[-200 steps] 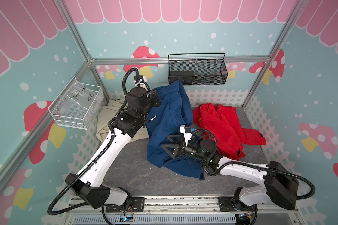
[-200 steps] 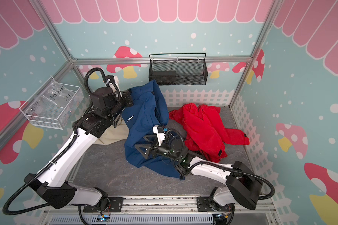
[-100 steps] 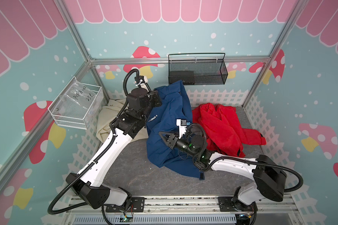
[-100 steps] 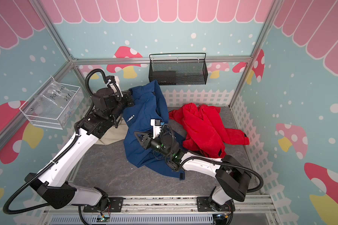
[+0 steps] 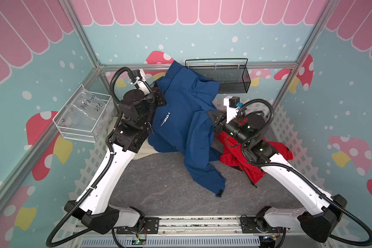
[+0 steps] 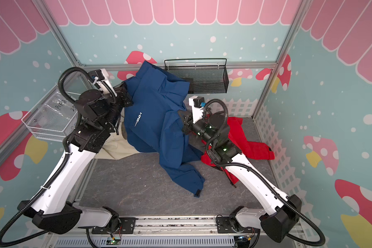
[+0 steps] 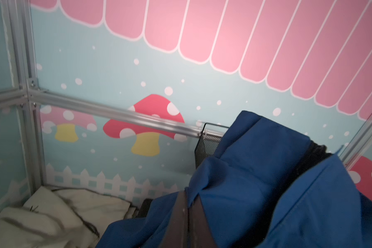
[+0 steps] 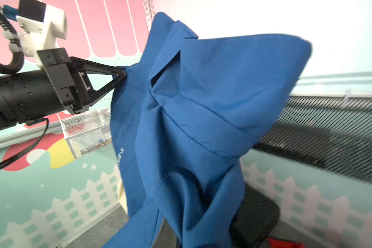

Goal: Unzip the jacket
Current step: Flatten out the jacket at the center of the board.

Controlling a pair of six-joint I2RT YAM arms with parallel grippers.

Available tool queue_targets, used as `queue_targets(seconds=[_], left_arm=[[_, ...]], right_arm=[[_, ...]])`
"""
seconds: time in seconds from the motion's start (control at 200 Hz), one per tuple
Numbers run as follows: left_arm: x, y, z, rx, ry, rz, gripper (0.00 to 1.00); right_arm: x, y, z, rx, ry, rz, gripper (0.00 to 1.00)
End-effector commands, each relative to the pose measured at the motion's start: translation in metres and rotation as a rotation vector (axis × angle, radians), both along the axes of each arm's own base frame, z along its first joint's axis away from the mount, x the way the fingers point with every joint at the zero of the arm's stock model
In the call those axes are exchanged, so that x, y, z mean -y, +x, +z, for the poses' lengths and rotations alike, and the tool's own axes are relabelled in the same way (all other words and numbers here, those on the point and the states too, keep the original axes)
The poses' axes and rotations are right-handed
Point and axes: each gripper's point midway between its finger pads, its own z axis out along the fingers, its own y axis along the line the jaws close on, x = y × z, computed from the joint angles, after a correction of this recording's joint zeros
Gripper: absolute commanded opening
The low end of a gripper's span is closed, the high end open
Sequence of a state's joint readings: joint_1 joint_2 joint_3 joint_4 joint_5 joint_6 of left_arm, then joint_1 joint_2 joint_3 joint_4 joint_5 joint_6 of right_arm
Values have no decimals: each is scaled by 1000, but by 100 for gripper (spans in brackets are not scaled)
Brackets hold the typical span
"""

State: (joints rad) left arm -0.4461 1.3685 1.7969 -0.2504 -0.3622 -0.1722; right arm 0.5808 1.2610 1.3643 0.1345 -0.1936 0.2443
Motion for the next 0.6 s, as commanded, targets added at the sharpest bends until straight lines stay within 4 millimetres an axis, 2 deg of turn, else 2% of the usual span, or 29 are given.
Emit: queue_targets(seconds=[0.0,0.14,0.295,0.47,0.595], left_arm=[[-13,-47,82,271,19,-22,0],[-18,-81,116,399,44,-46,0],[-35,-134,143,517,18,-69,0],[-50,-179,155,581,-41,-114,0],[-54,-192,157,592,-65,-133,0]], right_arm=[[30,6,10,106,-200,-79,0],[48,14,67,249,-188,-150,0],[66,-3,130,414,-149,-211,0],[80,-30,179,548,-86,-245,0],[84,-41,199,582,-43,-238,0]])
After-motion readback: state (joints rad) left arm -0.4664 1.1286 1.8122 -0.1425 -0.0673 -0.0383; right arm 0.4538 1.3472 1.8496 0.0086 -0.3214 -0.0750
